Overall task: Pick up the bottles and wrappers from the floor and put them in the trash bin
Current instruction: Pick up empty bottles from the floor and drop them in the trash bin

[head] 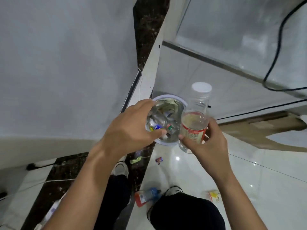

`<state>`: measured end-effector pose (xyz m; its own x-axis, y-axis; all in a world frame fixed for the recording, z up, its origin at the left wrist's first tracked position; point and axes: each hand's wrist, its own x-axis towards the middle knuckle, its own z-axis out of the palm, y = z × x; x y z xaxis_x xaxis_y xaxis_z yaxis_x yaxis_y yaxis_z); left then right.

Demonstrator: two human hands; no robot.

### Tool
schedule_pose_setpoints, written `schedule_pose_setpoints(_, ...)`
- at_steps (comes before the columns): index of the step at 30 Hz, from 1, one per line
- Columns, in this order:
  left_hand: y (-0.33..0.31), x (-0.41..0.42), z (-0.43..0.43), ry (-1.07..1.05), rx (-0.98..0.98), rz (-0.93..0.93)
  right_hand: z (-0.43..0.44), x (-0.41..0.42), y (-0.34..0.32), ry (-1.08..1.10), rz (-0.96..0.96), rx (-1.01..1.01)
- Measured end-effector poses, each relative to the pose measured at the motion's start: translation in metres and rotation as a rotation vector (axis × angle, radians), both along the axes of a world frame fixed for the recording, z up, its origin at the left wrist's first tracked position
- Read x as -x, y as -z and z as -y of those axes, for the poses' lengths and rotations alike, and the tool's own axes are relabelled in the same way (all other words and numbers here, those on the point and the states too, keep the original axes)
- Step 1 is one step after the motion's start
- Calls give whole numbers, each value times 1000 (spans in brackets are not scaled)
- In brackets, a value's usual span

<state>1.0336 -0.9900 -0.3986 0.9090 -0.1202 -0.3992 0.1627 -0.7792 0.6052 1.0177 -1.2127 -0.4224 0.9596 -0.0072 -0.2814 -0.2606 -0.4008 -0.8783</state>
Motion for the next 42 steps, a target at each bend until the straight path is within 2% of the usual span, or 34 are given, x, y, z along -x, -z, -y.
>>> schedule_pose_setpoints(3,87,0,-2,-25,13,-38,-5,-17,96,22,6,-4)
schedule_pose_setpoints(6,137,-13,-3,-34,47,-40,-10,-31,150,36,38,-51)
schedule_pose_setpoints(8,171,-29,-5,-35,123,-15,-24,-43,183,-2,93,-92)
schedule_pose_setpoints(11,216,-44,-12,-152,350,-12,-48,-57,230,-11,204,-135)
schedule_pose_setpoints(13,243,-47,-16,-170,355,22,-62,-59,259,-33,263,-140)
schedule_pose_setpoints(17,257,-57,-9,-181,388,235,-76,-61,282,-181,358,-168)
schedule_pose_setpoints(21,254,-64,-1,-226,446,284,-47,-79,277,-363,356,-51)
schedule_pose_setpoints(22,254,-65,0,-243,455,269,-32,-84,278,-311,379,-67)
schedule_pose_setpoints(25,257,-67,8,-232,470,207,4,-86,282,35,372,-310)
schedule_pose_setpoints(27,262,-68,17,-181,474,173,15,-81,285,160,347,-262)
schedule_pose_setpoints(31,276,-73,28,-54,378,111,28,-71,290,141,378,-116)
schedule_pose_setpoints(35,287,-74,31,121,65,73,30,-71,283,151,386,-120)
schedule_pose_setpoints(38,287,-68,29,150,-97,44,32,-71,276,199,424,-140)
schedule_pose_setpoints(42,278,-63,23,158,-222,127,38,-78,277,182,467,-101)
